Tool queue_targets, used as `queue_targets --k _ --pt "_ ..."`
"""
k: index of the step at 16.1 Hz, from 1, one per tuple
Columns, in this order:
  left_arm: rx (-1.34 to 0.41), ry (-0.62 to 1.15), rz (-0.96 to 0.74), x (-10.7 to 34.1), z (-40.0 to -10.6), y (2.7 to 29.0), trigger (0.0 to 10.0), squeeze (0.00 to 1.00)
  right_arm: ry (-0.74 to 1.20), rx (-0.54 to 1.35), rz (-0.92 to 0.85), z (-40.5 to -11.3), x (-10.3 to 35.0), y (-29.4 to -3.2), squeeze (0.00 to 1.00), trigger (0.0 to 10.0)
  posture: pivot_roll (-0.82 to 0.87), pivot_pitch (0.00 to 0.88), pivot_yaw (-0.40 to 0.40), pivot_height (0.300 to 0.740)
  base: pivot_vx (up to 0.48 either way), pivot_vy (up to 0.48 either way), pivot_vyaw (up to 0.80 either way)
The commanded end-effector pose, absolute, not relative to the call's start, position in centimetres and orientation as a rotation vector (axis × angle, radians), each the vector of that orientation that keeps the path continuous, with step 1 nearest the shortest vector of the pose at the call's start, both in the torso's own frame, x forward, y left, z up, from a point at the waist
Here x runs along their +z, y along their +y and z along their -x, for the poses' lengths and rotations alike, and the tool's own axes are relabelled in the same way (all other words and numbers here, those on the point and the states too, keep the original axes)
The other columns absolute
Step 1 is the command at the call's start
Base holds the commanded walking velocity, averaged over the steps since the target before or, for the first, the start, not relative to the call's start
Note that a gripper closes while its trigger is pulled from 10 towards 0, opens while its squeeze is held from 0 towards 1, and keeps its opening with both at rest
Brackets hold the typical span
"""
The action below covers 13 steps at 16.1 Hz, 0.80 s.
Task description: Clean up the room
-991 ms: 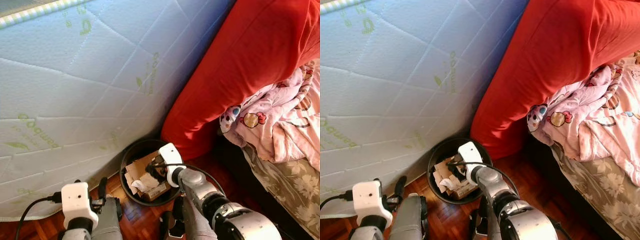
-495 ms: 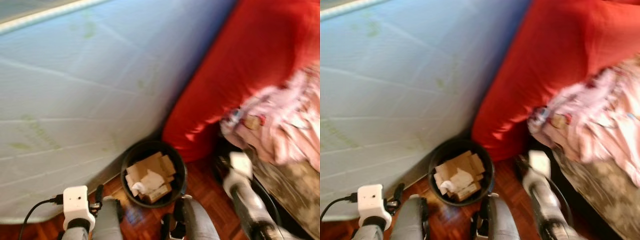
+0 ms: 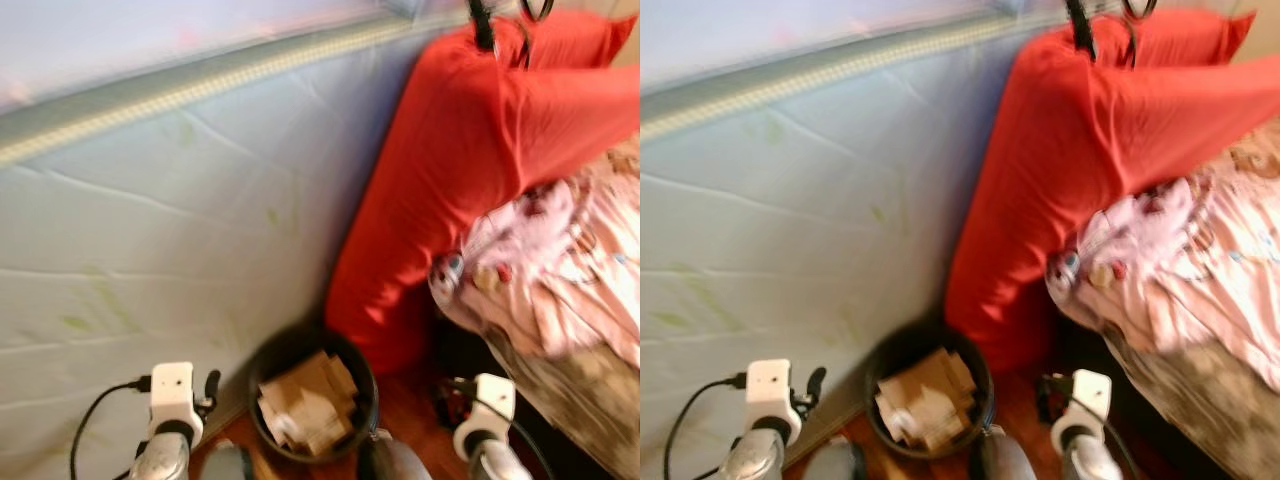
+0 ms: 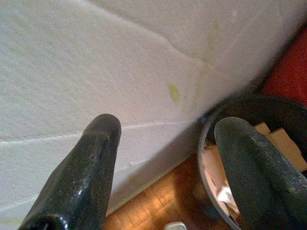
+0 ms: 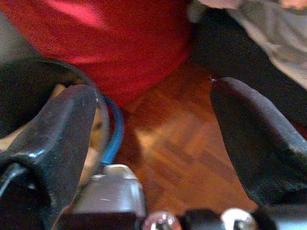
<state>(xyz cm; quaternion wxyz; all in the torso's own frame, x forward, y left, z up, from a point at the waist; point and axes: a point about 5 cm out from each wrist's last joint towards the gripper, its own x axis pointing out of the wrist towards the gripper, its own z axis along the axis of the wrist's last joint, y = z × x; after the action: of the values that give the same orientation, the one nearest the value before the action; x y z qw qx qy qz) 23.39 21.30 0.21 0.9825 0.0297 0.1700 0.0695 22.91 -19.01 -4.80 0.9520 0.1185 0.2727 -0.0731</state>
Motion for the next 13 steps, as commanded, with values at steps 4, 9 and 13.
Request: queue_targets --k 4,9,13 --pt "0.104 0.474 -0.078 -2.8 -22.6 21.2 10.0 0.00 0.662 -0.195 -0.312 -21.3 -6.3 -18.3 0.00 10.0 0.13 0.000 -0.060 0.724 0.000 0.000 0.00" --pt "0.121 0.557 -0.082 -4.0 -22.4 21.7 10.0 0.00 0.782 -0.168 -0.289 -19.5 -7.6 -17.7 0.00 10.0 0.10 0.000 -0.034 0.739 0.000 0.000 0.00" --pt "0.060 0.669 -0.118 -5.3 -22.0 20.7 10.0 0.00 0.845 -0.210 -0.279 -17.8 -8.4 -18.9 0.00 10.0 0.06 0.000 -0.020 0.739 0.000 0.000 0.00"
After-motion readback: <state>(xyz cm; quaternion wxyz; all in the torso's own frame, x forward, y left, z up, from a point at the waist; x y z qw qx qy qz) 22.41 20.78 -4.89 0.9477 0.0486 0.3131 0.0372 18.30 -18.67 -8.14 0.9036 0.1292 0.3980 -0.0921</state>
